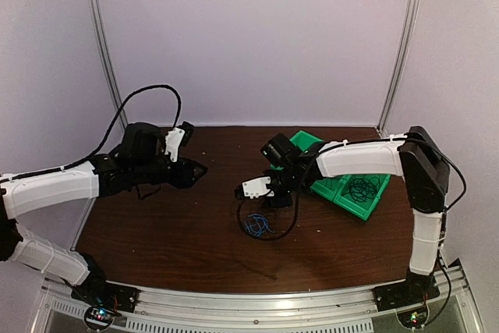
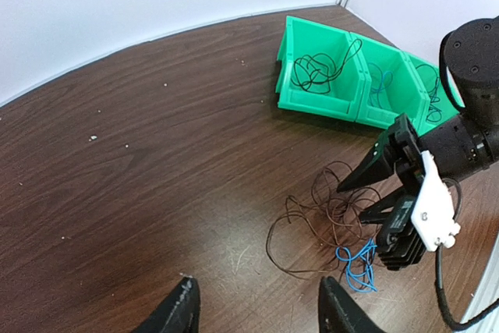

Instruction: Untangle the cables

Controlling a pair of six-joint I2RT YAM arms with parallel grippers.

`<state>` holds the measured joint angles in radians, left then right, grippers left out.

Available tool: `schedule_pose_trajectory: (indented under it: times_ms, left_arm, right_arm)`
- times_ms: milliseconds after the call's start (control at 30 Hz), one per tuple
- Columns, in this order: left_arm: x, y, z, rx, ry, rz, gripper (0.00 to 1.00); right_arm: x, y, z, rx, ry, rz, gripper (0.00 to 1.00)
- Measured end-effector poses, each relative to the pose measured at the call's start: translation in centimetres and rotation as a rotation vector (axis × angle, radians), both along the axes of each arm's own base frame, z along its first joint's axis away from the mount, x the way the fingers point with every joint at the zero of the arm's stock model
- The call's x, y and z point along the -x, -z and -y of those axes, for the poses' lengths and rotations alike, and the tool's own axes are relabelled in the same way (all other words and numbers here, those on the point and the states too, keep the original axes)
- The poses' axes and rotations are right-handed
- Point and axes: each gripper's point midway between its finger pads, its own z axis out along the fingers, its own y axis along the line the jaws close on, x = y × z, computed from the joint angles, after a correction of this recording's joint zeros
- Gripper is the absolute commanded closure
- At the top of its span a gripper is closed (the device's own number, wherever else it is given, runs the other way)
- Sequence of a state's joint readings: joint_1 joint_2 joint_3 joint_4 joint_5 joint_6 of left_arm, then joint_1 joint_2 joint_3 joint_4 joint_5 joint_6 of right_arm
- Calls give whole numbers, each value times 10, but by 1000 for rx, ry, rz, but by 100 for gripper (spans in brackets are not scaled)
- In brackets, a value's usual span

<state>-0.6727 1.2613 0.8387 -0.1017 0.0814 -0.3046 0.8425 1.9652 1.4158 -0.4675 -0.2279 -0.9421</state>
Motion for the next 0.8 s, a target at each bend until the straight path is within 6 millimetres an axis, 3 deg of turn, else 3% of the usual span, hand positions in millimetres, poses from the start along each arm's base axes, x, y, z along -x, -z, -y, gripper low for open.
schedule_pose_trajectory:
  times_ms: [100,267,433,567,700,800]
  left_arm:
    - [0,-3,-1,1,-6,8,47]
    - [-1,-4,-3,2,-14,14,47]
    - [1,-9,-2,41,-14,40,50]
    - [20,-12,-1,169,22,120,48]
    - [59,-20,16,296,127,239,47]
    - [70,-35,37,341,188,314,47]
  right_arm:
    - [-3,6,-5,9,-6,8,64]
    - [-8,7,-13,9,-11,20,100]
    - [-16,-12,-24,-36,19,16,100]
    - [-15,-52,-34,-126,57,-8,100]
    - [-12,-122,-44,-263,83,-13,100]
    - [-6,-176,-48,-370,85,-15,100]
